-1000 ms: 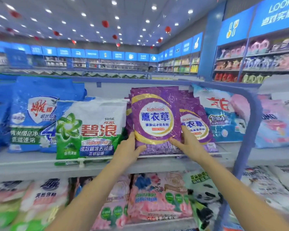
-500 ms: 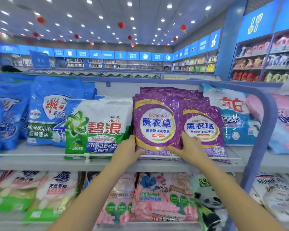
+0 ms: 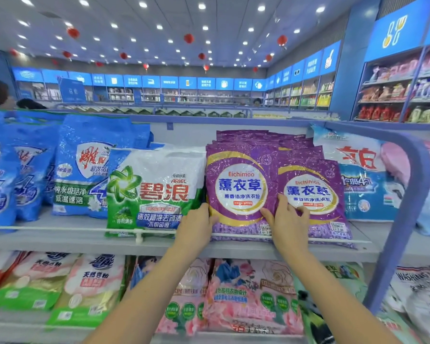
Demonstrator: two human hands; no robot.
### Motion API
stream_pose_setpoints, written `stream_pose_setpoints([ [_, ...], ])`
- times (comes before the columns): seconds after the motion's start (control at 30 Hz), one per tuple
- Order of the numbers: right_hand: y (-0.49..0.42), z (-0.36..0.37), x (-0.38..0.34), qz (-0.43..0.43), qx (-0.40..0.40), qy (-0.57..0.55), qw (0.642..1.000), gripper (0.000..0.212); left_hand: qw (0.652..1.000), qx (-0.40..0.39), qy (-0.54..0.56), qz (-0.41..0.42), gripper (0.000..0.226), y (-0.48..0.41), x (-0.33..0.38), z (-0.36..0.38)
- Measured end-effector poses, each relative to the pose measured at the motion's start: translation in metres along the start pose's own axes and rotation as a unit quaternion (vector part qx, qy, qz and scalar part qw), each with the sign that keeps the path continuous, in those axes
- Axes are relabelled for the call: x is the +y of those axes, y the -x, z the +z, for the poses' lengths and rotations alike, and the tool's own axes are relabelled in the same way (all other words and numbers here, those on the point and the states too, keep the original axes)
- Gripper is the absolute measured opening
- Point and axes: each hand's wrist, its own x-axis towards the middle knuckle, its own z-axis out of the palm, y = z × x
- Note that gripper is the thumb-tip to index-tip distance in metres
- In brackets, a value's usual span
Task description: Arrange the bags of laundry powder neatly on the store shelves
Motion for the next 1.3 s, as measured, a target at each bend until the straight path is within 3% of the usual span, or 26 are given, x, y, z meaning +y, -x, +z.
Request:
stream_pose_setpoints([
  [0.13, 0.002, -0.002, -0.002, 0.017, -0.001, 0.016, 1.000, 0.063, 1.000, 0.025, 0.005, -0.003, 0.015, 0.008, 0.005, 0.002],
  [0.27, 0.009, -0.012, -0.004, 0.034, -0.006, 0.000, 0.999, 0.061, 0.997, 0.065, 0.040, 0.000, 0.035, 0.015, 0.003, 0.007],
  [0.47, 0.041, -0.048, 0.020, -0.026, 0.056, -0.086, 0.994, 0.041, 0.973, 0.200, 0.073, 0.090, 0.045, 0.036, 0.009, 0.011],
  [0.63, 0.089, -0.096, 0.064, 0.018, 0.090, -0.169, 0.981, 0.038, 0.953, 0.206, 0.153, 0.162, 0.038, 0.054, 0.024, 0.010],
  [0.8, 0.155, -0.142, 0.118, 0.151, 0.137, -0.217, 0.955, 0.017, 0.940, 0.124, 0.279, 0.154, 0.036, 0.070, 0.035, 0.014],
  [0.97, 0.221, -0.178, 0.157, 0.249, 0.207, -0.224, 0.919, 0.029, 0.924, -0.014, 0.365, 0.112, 0.040, 0.072, 0.036, 0.059],
  [1.07, 0.259, -0.195, 0.169, 0.297, 0.249, -0.218, 0.896, 0.021, 0.917, -0.074, 0.378, 0.108, 0.034, 0.075, 0.051, 0.092],
  [1.2, 0.310, -0.211, 0.204, 0.369, 0.294, -0.190, 0.861, 0.040, 0.890, -0.149, 0.405, 0.146, 0.015, 0.089, 0.111, 0.124],
  [1.3, 0.338, -0.225, 0.238, 0.403, 0.313, -0.162, 0.845, 0.039, 0.872, -0.193, 0.417, 0.170, 0.024, 0.103, 0.165, 0.157],
])
